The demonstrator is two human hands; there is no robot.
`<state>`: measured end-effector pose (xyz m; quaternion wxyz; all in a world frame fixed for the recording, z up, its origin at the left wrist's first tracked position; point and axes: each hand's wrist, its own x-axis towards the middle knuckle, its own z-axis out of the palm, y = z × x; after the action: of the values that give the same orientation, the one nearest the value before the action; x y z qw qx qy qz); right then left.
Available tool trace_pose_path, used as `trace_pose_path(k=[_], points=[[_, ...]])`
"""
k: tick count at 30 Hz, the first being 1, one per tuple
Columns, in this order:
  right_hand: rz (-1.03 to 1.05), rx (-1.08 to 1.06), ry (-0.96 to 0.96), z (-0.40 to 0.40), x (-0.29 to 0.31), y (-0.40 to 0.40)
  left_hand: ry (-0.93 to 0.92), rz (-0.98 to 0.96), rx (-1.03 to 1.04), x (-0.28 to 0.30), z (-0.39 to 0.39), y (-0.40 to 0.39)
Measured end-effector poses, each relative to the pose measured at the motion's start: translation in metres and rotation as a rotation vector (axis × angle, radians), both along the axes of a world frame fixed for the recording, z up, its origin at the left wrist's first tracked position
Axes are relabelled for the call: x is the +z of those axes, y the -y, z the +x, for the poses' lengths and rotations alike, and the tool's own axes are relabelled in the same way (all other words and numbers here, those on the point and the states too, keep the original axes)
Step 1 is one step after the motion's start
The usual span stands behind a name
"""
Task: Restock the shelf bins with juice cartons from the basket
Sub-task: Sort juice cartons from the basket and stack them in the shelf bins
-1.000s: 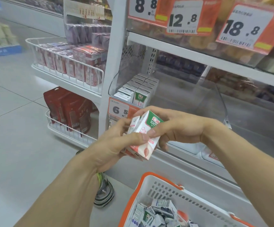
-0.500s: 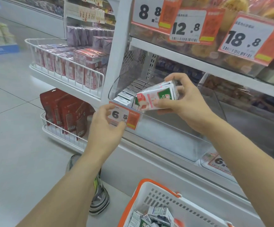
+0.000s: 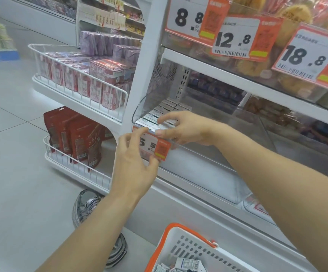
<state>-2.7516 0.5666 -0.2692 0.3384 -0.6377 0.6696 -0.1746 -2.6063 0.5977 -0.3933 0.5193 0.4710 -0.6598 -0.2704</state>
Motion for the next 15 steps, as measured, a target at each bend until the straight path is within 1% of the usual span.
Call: trace_pose_path(k=[2,5,6,8,9,12,14,15], points=[[-0.017,-0.033,0.02,-0.003,-0.009,-0.002,0.011,0.009,-0.008,-0.001,0.002,-0.001],[-0.123,-0.122,0.053,-0.008,-0.019,-0.009,0.032,-0.011,-0.007,-0.001,0.002,-0.002],[-0.179,-0.146,0.028,-0.011,-0.022,-0.012,0.037,-0.019,-0.004,-0.001,0.003,-0.003],[-0.332,-0.178,-0.111,-0.02,-0.026,-0.022,0.046,-0.037,0.001,-0.002,0.003,-0.005],[-0.42,-0.199,-0.145,-0.022,-0.026,-0.031,0.049,-0.048,0.005,-0.003,0.004,-0.007],[-0.662,-0.226,-0.072,-0.024,-0.024,-0.075,0.044,-0.079,0.002,-0.003,0.001,-0.018],[-0.739,-0.185,-0.025,-0.026,-0.033,-0.114,0.071,-0.056,-0.055,-0.001,-0.004,-0.028],[-0.747,-0.15,-0.018,-0.03,-0.042,-0.133,0.113,-0.033,-0.116,-0.001,-0.007,-0.033]])
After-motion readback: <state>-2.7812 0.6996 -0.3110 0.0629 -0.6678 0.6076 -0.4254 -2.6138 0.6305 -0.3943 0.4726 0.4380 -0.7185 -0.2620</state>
